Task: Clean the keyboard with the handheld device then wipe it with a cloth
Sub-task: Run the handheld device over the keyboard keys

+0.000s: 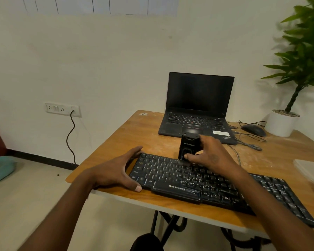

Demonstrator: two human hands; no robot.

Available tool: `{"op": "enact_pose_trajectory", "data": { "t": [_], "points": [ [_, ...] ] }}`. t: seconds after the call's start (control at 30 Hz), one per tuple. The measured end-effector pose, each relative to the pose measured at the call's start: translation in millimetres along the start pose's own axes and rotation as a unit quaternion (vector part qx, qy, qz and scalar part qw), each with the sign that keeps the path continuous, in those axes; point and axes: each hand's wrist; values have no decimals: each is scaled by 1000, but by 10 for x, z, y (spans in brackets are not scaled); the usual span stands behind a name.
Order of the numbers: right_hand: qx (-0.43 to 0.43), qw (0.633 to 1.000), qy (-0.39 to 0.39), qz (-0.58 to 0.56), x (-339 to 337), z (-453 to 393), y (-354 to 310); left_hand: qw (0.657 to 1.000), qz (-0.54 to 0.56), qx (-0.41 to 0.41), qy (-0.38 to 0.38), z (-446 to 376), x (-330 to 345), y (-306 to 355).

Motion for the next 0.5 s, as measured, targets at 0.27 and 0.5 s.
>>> {"op": "enact_pose_trajectory", "data": {
  "t": [0.27,0.5],
  "points": [
    [-40,998,-10,-50,445,-333,-317,1000,-10,3,2,-8,5,15],
    [-32,998,-28,-50,309,-226,-220,1000,-10,5,-3,9,0,9]
  ]
}}
Point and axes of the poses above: each hand's wrist, its own z-axis away from the middle knuckle, its own x-axis out of the palm, y = z × x, and after that the axes turned 1 degree about -x, right-handed
